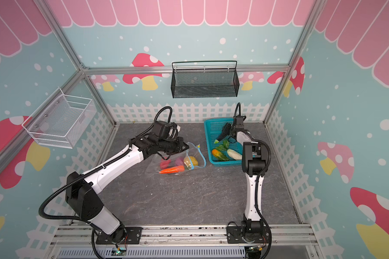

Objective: Place the food in the zip-top bag and seal the zipper
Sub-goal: 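Lower the right gripper onto the eggplant and grasp it, then lift the eggplant with the right gripper and carry it to the bag mouth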

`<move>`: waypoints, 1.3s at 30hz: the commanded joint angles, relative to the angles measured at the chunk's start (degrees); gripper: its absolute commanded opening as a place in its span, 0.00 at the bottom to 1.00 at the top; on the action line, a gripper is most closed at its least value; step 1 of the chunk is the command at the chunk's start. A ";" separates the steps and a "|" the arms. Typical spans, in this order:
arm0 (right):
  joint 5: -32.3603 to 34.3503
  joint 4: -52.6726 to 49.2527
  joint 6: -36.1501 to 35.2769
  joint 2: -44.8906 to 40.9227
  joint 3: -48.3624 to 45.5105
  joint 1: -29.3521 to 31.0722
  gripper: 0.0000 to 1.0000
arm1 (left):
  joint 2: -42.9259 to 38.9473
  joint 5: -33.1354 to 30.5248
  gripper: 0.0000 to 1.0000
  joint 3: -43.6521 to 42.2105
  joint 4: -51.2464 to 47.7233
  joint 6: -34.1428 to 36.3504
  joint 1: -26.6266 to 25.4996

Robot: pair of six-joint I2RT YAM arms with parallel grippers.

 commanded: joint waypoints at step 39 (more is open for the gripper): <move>-14.28 3.36 4.97 1.68 1.83 -0.64 0.41 | -1.92 -0.52 0.00 -0.29 -0.71 0.90 1.30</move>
